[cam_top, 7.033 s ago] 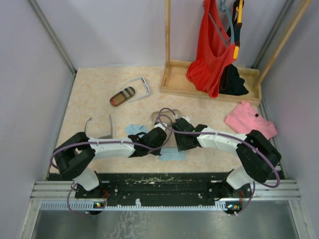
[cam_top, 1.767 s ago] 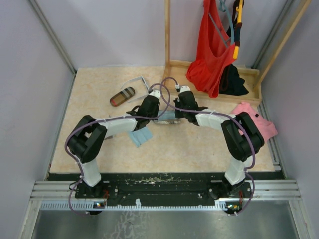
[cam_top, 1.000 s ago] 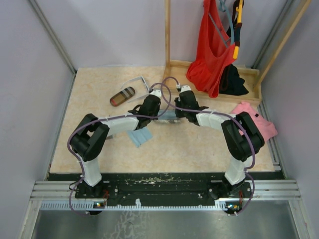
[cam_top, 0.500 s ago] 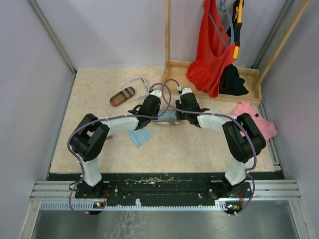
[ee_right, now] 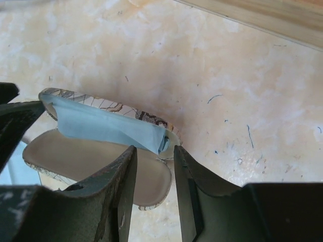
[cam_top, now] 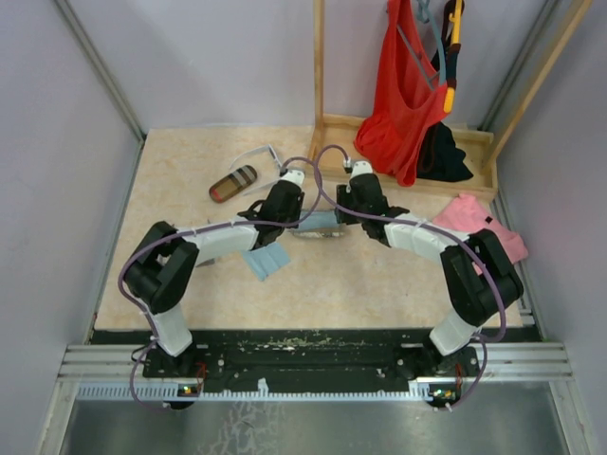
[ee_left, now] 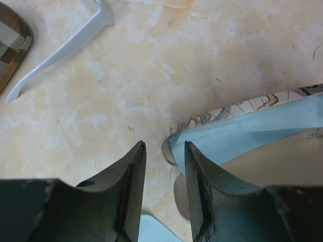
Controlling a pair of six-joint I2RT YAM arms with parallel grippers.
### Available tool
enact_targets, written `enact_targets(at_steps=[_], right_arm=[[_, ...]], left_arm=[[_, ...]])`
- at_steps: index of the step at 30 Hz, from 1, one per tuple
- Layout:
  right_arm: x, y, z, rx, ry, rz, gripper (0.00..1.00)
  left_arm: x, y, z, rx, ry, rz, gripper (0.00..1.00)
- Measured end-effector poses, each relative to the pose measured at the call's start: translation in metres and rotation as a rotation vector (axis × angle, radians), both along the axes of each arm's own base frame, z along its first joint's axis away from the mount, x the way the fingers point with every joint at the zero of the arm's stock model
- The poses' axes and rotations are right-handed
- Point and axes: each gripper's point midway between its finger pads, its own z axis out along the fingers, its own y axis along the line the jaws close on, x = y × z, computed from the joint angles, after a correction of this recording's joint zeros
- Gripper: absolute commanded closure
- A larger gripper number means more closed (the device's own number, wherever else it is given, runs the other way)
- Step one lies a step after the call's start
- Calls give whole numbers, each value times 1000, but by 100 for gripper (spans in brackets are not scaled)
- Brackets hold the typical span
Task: Organize the sunglasses
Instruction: Place the glasses cleaning cloth in the sunglasses case, then adjust the sunglasses case at the center of the board.
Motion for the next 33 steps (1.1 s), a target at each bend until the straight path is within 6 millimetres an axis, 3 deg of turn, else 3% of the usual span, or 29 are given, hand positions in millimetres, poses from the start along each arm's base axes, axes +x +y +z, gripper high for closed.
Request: enact_targets(at_steps=[6,12,22,28,33], right_arm=[[-2,-5,-3,-37,23,-8,64],[20,4,10,-52,8,-3,64],[54,21,-2,-131,53,34,64],[68,28,-21,-197,103,69,64],[62,23,-41,-248,162,88,64]], left_arm=[[-17,15,27,-68,-35,36,56],[-44,41,42,-139,-47,104,56],[-97,72,15,-182,78,155,56],[-112,68,8,-217,143,136,56],[-117,62,4,-238,175,113,56]])
